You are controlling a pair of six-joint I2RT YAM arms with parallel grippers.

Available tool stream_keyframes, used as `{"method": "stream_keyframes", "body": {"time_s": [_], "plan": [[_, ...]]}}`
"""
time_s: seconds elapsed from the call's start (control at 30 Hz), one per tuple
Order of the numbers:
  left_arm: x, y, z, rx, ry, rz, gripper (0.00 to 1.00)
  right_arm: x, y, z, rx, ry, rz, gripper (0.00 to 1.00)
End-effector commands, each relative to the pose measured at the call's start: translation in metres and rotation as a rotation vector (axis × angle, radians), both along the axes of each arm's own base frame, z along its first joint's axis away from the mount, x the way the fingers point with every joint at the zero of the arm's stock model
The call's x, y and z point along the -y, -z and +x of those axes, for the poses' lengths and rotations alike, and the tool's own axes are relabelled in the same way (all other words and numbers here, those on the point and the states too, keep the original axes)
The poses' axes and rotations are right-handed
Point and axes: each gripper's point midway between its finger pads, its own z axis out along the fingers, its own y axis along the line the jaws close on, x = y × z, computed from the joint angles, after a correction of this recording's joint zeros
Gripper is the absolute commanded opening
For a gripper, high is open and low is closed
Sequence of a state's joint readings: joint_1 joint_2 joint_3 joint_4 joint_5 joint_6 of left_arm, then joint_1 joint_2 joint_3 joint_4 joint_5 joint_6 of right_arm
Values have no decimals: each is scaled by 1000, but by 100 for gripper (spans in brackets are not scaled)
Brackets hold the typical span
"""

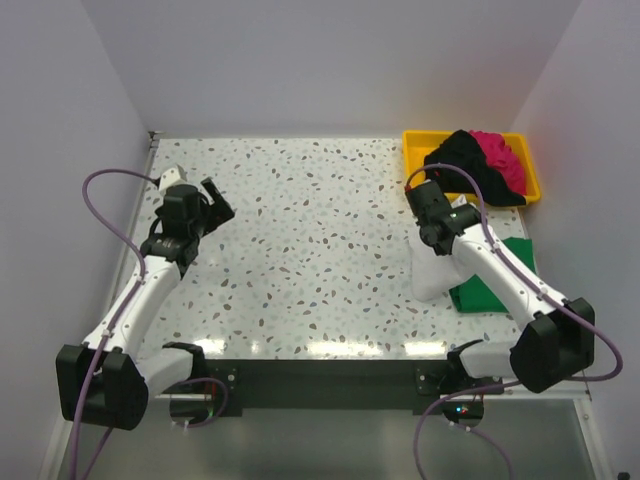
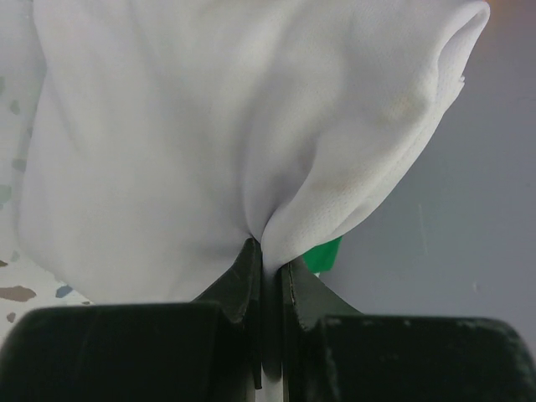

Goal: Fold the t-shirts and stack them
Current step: Neatly place the folded tshirt to the corner

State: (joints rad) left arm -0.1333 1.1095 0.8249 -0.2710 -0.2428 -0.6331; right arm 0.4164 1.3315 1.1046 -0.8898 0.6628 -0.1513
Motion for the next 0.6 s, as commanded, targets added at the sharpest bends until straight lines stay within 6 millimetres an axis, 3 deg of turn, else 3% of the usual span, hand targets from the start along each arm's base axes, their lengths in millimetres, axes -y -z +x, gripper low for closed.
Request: {"method": "stream_keyframes", "body": {"time_s": [0.0,0.27,0.57], "plan": [[-7,-11,3,47,-7,19,100,21,-21,-14,-37,-5,-69,0],[-10,-14,1,57,-23,29,100,42,-33,-35,-107,24,-105,0],[-10,-14,1,59,-22,26,100,49,-60,-38,-22,49,-90,0]]}}
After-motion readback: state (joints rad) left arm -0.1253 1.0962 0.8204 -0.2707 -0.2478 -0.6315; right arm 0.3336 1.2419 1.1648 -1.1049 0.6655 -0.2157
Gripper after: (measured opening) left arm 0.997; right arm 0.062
